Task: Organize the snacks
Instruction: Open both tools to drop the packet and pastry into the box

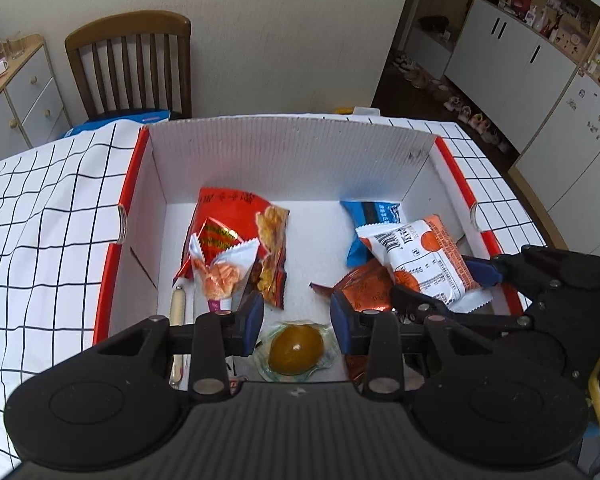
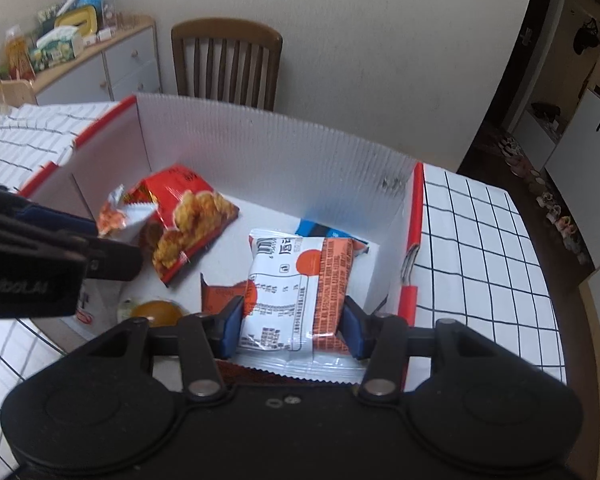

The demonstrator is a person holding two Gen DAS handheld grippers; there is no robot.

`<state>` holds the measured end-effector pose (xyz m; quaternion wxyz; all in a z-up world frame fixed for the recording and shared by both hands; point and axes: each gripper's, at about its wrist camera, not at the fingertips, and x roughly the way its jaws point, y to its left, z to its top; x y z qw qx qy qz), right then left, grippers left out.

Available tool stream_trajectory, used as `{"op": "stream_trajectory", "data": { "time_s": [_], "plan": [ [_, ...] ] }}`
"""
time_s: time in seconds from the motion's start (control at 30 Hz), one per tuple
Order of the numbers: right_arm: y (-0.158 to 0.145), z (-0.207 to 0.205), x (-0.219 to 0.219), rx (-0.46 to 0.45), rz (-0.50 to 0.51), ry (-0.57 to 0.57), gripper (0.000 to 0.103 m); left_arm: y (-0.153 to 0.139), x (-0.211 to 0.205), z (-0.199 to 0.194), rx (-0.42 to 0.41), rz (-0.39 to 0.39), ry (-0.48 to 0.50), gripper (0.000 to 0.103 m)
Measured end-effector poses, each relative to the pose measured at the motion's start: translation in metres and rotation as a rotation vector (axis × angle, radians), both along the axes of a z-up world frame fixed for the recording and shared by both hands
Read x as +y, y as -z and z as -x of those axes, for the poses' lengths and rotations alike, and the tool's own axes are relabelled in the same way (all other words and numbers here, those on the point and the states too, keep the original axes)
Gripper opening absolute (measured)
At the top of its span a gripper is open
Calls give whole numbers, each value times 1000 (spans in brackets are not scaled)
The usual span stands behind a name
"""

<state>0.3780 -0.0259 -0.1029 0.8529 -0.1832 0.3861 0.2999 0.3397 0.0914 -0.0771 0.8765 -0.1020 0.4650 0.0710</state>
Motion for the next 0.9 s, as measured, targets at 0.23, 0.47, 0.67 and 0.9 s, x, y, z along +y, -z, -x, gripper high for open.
{"op": "stream_trajectory", "data": {
  "time_s": [0.23, 0.47, 0.67, 0.9],
  "plan": [
    [2, -2, 0, -12, 9, -2, 56, 5, 2, 2, 9, -5, -3, 36],
    [-5, 8, 2, -46, 10, -38, 72, 3, 1, 8, 6, -8, -1, 36],
    [-18, 18, -6, -69, -25, -39, 81, -3, 1, 15, -9, -6, -1, 36],
    [-35, 30, -19, -80, -78, -30, 83, -20, -1, 30, -47, -16, 4, 36]
  ]
}}
